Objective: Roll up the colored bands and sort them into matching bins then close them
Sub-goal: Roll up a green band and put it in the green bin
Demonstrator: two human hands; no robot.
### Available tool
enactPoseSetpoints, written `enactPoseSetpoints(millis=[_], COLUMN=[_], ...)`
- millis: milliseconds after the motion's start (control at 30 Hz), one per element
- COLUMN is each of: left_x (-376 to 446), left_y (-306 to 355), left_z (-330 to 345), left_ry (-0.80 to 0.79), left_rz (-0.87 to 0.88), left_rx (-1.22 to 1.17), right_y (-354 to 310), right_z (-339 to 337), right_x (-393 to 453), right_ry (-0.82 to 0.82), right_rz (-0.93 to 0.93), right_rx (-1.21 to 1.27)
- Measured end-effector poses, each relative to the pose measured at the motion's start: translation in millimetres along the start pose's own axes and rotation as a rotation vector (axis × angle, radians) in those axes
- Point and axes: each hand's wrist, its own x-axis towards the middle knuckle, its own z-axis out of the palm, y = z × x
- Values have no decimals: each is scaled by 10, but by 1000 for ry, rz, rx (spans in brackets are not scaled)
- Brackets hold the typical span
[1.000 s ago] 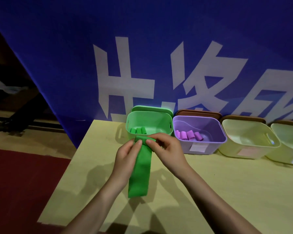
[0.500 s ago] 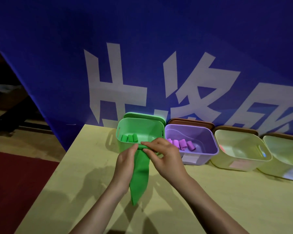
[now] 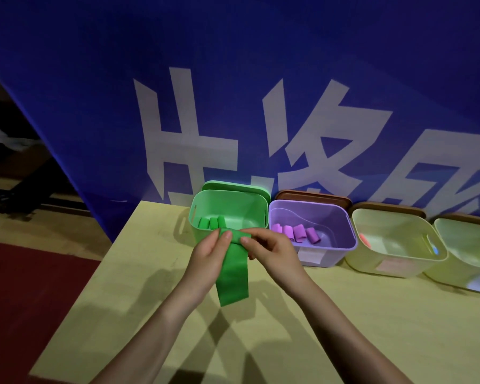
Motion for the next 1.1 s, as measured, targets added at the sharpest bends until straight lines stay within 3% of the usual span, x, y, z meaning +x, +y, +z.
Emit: enactPoseSetpoints(millis=[267,500,667,867,967,1100], left_x=[-190,-297,-356,-403,-414,-420], left_y=[-106,-99,-132,-200,-207,-169], left_z=[-269,-520,-586,-614,-661,-726], left_ry=[49,90,61,67,48,19], left_rz=[88,-128,-188,-164,-150,-91], left_rx=[20,-207,-238,-235,-237,-183], right_y=[108,35,90,96,80,-14], right_z=[406,668,684,638,594,594], right_x=[-85,-159,-212,-219,-236,-284], right_ry=[91,146,167,68,-44,-102], right_rz=[-94,-164,-391,-692,-623,-350], right_rx=[-57,-3,-367,-748,-672,-358])
